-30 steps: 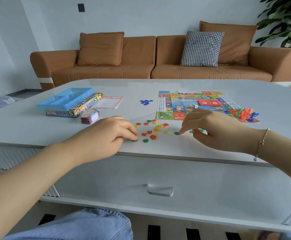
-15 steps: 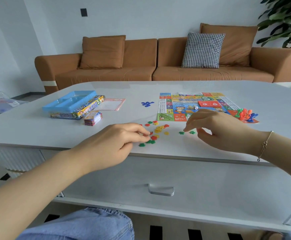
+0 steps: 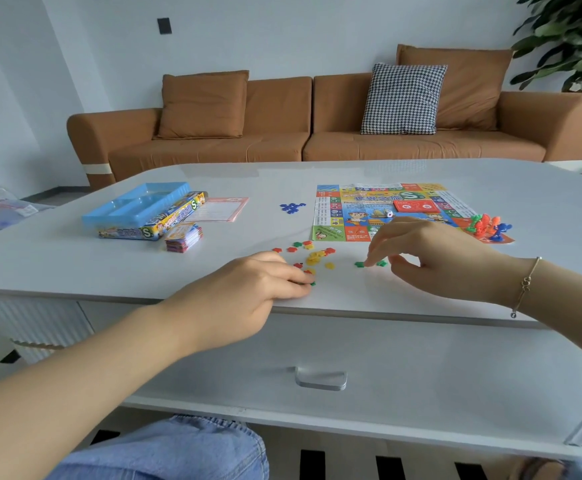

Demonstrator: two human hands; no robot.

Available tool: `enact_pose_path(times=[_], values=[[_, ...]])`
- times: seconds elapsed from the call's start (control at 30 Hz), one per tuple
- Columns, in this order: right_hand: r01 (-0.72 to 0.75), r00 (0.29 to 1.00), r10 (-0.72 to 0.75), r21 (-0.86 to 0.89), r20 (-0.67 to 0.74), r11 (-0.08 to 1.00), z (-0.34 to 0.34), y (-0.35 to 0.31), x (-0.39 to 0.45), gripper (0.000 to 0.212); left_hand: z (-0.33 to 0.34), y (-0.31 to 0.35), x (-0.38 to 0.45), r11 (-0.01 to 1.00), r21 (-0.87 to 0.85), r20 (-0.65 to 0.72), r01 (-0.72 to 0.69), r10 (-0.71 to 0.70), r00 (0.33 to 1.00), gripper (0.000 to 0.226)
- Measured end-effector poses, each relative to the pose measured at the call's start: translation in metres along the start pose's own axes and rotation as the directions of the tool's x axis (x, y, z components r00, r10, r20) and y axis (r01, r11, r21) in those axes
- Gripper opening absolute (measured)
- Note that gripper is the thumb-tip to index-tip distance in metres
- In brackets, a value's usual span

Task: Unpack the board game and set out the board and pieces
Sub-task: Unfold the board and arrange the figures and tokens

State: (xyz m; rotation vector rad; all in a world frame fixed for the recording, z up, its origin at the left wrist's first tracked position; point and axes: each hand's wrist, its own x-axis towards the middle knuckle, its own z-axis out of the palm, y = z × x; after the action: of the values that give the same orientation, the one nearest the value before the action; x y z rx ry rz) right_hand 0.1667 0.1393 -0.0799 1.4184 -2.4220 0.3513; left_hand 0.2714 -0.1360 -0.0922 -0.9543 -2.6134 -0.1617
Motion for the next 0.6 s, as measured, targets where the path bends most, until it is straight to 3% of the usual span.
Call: enact_pose_path(times=[0.17,0.33,0.6], values=[[-0.032,0.999,0.032,0.014,-0.003,0.999,-0.002,0.002,-0.001,0.039,0.008,0.009,0.017,0.999,-0.025,-0.012,-0.037,0.037,0.999,0.062],[-0.097,0.985,0.088,0.060,0.146,0.993,0.001,0.002,0.000,0.058,0.011,0.010,0.029,0.998,-0.029,-0.019,-0.051,0.050,0.999,0.061],[-0.149,0.986,0.143,0.068,0.083,0.987,-0.009,0.017,-0.014,0.050,0.022,0.008,0.059,0.997,0.036,0.029,-0.073,0.072,0.997,0.063]])
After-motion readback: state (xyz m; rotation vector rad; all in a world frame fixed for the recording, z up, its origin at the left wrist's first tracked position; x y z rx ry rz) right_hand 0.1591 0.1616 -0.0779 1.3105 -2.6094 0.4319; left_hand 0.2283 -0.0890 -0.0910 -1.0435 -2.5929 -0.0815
